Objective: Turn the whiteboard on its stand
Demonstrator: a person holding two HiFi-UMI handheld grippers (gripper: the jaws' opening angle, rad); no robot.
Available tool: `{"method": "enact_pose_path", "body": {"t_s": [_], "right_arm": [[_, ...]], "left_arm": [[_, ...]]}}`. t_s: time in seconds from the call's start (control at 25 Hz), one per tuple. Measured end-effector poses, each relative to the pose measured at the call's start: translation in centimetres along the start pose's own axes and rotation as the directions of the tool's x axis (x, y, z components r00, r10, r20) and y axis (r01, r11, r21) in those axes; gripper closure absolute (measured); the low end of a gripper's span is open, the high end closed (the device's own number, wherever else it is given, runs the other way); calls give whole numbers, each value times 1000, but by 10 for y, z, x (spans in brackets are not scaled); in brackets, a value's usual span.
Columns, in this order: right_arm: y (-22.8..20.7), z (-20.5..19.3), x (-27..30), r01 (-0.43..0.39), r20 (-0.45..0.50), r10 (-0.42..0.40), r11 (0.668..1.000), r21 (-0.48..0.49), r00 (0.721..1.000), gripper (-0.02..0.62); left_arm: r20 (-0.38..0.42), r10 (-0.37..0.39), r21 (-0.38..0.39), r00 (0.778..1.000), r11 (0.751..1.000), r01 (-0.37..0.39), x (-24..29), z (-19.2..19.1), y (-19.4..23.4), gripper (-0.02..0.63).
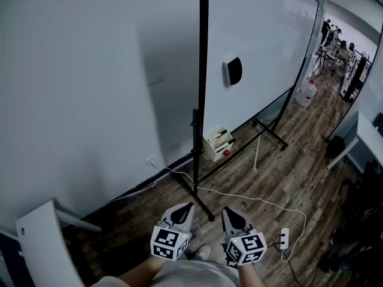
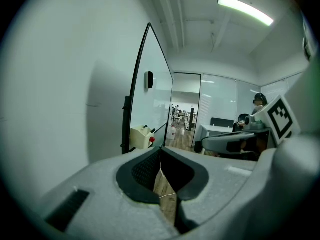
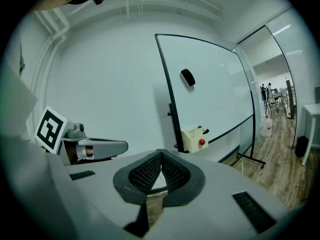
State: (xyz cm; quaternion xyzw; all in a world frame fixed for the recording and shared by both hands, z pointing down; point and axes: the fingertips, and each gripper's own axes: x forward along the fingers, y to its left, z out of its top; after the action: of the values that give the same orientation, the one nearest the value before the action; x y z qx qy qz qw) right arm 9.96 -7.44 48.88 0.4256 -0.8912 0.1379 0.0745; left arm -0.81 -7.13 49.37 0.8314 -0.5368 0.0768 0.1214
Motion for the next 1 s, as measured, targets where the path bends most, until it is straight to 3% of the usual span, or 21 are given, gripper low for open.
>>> {"method": "enact_pose_path", "body": {"t_s": [1.0], "right_arm": [[-30, 41, 65, 90, 18, -89, 996, -14, 996, 589]], "left_arm": [[-23, -75, 57, 997, 995, 77, 71, 41, 60, 594]]}}
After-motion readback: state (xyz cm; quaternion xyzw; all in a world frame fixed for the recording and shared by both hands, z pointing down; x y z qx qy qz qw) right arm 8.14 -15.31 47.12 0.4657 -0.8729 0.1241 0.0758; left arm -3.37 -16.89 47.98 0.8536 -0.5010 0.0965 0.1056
